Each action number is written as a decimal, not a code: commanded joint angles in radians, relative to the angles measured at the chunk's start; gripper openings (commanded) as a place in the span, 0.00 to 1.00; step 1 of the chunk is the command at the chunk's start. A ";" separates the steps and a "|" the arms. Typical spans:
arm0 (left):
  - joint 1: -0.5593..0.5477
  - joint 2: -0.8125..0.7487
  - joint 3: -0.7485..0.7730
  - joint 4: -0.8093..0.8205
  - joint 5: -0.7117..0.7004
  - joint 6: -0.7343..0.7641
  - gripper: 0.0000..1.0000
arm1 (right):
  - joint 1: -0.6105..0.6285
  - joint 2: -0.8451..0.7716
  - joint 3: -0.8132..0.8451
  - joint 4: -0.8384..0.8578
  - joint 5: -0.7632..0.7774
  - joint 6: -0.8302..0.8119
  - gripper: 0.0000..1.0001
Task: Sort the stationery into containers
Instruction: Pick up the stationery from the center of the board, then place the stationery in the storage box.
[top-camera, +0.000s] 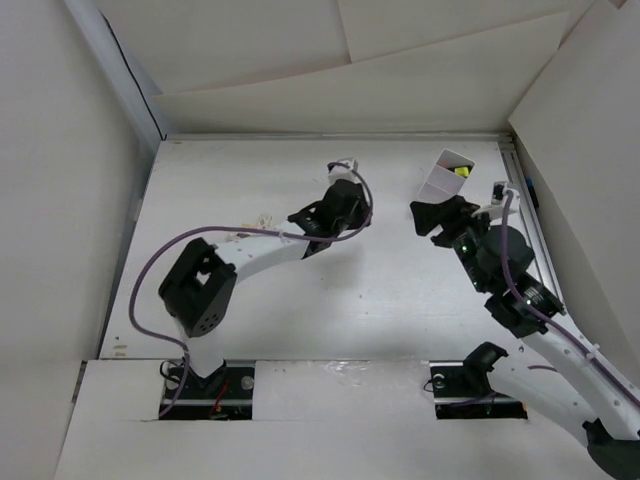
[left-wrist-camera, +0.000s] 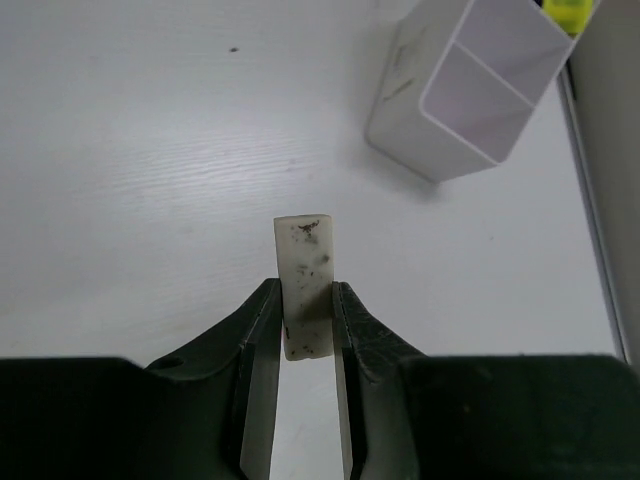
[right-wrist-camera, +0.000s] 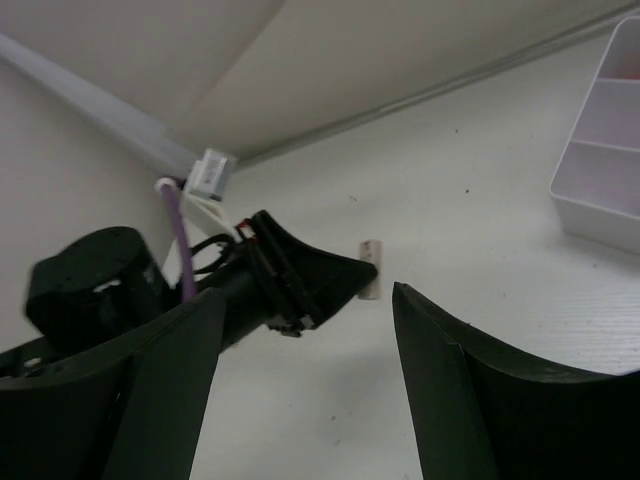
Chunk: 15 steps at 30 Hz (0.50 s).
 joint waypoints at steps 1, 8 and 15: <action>-0.014 0.141 0.138 0.046 0.081 0.034 0.00 | -0.020 -0.042 0.087 -0.044 0.045 0.012 0.73; -0.014 0.353 0.407 0.155 0.270 -0.016 0.00 | -0.041 -0.042 0.161 -0.076 0.056 0.012 0.73; -0.014 0.525 0.600 0.250 0.387 -0.084 0.01 | -0.061 -0.042 0.161 -0.076 0.026 0.012 0.73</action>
